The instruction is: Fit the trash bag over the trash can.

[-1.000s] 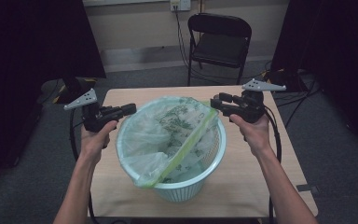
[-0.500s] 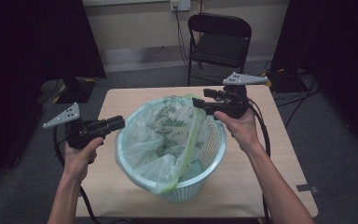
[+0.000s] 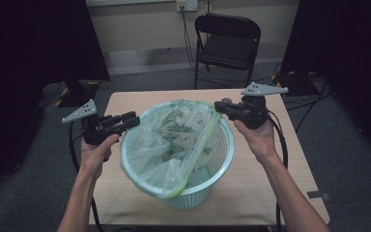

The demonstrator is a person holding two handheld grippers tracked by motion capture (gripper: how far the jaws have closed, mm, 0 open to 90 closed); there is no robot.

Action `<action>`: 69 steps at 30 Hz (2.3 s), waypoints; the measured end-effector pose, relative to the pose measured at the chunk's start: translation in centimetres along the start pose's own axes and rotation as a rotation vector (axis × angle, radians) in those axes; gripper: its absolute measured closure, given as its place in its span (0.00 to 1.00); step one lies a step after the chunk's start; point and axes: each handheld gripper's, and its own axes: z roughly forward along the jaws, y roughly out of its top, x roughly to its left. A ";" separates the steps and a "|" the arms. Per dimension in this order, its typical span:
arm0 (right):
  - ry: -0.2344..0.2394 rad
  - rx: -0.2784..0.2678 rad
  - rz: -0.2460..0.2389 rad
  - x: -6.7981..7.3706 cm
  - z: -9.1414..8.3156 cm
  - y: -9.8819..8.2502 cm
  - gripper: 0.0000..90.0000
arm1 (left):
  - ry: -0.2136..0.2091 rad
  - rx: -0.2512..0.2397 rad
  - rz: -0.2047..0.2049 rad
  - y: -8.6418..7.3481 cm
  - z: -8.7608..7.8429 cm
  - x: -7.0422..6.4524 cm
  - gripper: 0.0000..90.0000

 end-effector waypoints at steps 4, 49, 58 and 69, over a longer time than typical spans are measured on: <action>-0.022 -0.019 0.024 -0.3 -1.2 -1.3 1.00 | 0.005 -0.002 0.003 -0.1 0.1 -0.3 0.75; 0.066 -0.012 -0.010 1.0 2.4 1.0 0.50 | 0.015 -0.036 0.004 -0.3 -2.6 -0.1 0.74; 0.055 0.064 -0.030 1.5 3.7 1.3 0.50 | 0.019 -0.019 -0.005 0.0 -0.2 0.8 0.80; 0.013 0.086 -0.104 2.2 4.6 2.0 0.86 | 0.026 -0.039 0.001 -0.7 -2.2 -0.3 0.80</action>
